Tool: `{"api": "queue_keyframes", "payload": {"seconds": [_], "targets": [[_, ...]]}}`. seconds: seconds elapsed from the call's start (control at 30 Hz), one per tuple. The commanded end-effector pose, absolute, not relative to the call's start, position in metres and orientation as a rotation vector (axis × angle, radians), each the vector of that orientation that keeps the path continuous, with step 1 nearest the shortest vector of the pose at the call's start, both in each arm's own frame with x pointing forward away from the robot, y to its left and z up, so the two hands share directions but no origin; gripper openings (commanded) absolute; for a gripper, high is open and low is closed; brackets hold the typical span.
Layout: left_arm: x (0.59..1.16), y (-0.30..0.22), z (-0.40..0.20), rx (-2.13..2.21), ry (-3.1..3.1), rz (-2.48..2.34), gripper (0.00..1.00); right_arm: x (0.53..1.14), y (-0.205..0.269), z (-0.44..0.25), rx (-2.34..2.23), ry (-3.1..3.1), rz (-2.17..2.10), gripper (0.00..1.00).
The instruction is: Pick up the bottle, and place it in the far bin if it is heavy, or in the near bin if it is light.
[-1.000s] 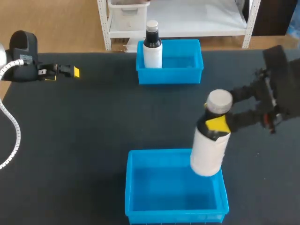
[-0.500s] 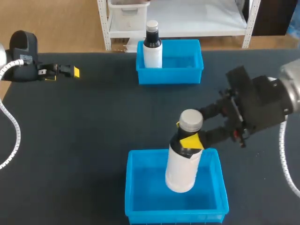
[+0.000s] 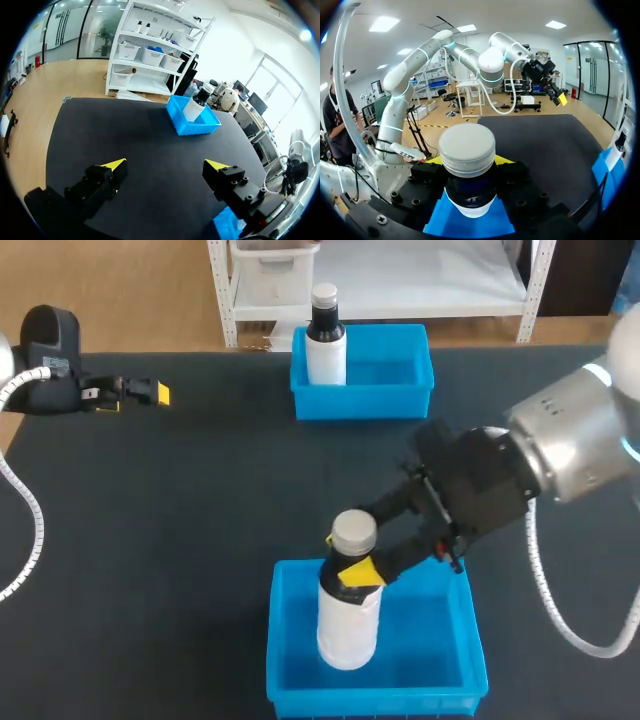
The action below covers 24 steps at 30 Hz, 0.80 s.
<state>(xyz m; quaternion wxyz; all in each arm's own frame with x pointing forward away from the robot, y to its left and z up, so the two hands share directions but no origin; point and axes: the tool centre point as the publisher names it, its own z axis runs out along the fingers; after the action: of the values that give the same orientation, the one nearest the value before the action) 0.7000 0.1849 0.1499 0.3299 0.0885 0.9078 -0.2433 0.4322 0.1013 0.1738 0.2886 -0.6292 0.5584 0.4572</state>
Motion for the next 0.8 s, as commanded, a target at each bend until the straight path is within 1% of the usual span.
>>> {"api": "queue_keyframes", "payload": {"seconds": [0.03, 0.63, 0.67, 0.7, 0.8], "targets": [[0.7, 0.185, 0.15, 0.231, 2.374, -0.636, 1.0, 0.433, 0.115, 0.158, -1.7, 1.47, 1.249, 0.0], [0.7, 0.185, 0.15, 0.231, 2.374, -0.636, 1.0, 0.439, 0.124, 0.126, -1.753, 1.477, 1.166, 0.0], [0.7, 0.185, 0.15, 0.231, 2.374, -0.636, 1.0, 0.439, 0.124, 0.125, -1.756, 1.477, 1.165, 0.04], [0.7, 0.185, 0.15, 0.231, 2.374, -0.636, 1.0, 0.439, 0.124, 0.124, -1.757, 1.478, 1.165, 0.18], [0.7, 0.185, 0.15, 0.231, 2.374, -0.636, 1.0, 0.439, 0.124, 0.123, -1.76, 1.479, 1.162, 0.44]]}}
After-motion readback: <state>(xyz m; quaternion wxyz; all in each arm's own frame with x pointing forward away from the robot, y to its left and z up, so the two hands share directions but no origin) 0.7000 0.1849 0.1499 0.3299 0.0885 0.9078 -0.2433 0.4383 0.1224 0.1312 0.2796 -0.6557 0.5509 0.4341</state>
